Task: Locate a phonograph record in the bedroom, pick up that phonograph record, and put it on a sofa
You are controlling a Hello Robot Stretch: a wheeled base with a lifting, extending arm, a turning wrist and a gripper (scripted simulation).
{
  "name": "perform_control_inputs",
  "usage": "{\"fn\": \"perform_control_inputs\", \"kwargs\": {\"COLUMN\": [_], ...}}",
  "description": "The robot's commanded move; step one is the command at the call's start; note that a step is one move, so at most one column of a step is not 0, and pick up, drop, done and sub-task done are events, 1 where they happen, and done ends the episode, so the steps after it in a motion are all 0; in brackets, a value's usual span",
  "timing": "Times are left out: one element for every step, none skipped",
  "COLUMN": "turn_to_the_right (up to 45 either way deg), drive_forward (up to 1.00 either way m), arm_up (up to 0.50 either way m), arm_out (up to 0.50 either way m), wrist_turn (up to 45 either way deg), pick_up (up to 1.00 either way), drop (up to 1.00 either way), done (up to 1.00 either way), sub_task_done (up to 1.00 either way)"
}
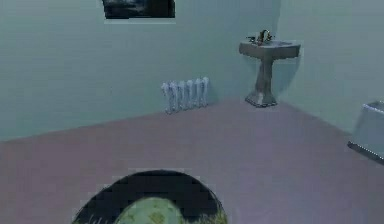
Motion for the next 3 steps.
{"fn": "perform_control_inputs", "kwargs": {"turn_to_the_right": [45.0, 21.0, 0.0], "drive_forward": [0.0, 0.0, 1.0], "arm_up": [0.0, 0.0, 0.0], "arm_out": [0.0, 0.0, 0.0], "wrist_turn": [0.0, 0.0, 0.0], "pick_up": [0.0, 0.0, 0.0], "drop": [0.0, 0.0, 0.0], "done": [0.0, 0.0, 0.0], "sub_task_done": [0.0, 0.0, 0.0]}}
